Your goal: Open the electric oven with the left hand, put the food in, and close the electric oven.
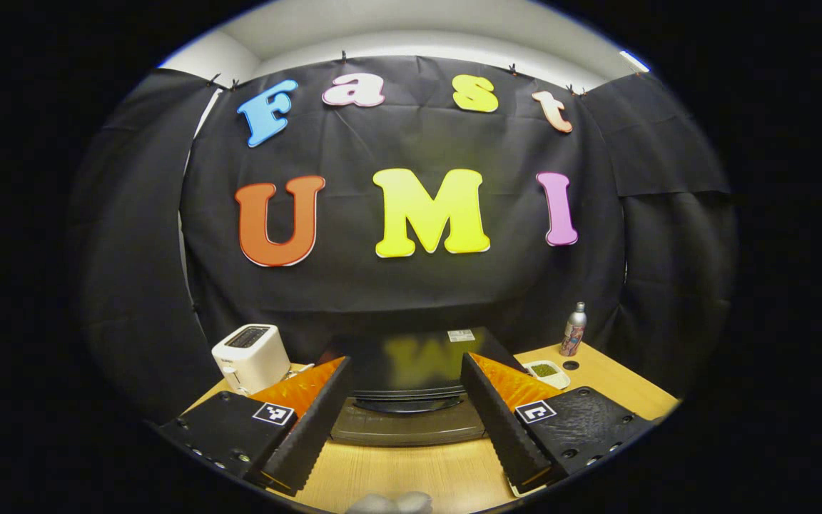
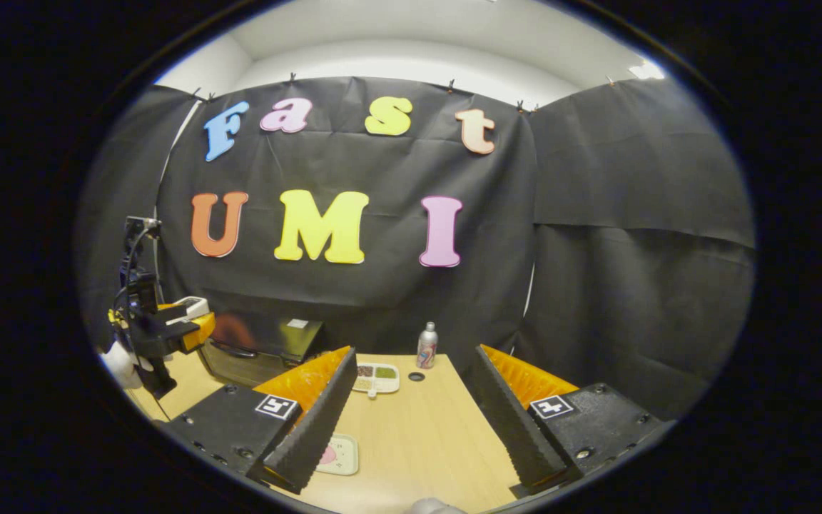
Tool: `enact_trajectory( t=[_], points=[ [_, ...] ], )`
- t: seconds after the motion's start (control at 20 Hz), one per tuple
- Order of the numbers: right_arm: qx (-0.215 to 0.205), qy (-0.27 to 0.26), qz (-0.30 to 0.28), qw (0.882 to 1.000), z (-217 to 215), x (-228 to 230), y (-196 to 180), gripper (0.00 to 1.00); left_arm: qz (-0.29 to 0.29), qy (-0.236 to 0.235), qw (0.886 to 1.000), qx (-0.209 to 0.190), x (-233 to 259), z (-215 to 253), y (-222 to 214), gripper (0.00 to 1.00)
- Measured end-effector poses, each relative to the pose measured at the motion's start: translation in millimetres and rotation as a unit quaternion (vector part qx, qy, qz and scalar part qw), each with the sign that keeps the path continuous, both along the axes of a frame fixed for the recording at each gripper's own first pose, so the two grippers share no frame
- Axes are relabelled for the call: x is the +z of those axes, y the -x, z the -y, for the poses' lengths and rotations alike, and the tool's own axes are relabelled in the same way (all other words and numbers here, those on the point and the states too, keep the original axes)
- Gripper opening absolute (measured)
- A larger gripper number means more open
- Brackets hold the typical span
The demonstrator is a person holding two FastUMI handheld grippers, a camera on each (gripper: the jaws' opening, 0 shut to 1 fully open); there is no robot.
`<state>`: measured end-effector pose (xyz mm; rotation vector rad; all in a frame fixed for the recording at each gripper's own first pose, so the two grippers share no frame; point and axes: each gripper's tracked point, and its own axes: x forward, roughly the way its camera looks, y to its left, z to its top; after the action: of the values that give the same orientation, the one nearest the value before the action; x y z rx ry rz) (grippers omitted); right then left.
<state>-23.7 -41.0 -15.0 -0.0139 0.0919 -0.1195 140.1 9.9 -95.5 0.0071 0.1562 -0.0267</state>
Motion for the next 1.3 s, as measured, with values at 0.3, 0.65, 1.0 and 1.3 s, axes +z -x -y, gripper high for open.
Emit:
enact_trajectory(
  t=[0.3, 0.65, 1.0, 1.3],
  points=[
    [-0.025, -0.001, -0.029, 0.999, 17, -14, 9, 1.0, -0.048, -0.002, 0.999, 0.005, -60, 5, -51, 0.97],
    [-0.038, -0.008, -0.029, 0.999, 26, -21, 18, 1.0, -0.073, -0.014, 0.997, -0.006, -95, 11, -68, 0.97],
    [-0.027, -0.013, -0.025, 0.999, 23, -16, 31, 1.0, -0.1, -0.004, 0.995, -0.006, -101, 10, -53, 0.96],
    [0.003, -0.016, -0.037, 0.999, 8, -26, 27, 1.0, -0.107, 0.002, 0.994, -0.01, -110, 6, -15, 0.96]
  ],
)
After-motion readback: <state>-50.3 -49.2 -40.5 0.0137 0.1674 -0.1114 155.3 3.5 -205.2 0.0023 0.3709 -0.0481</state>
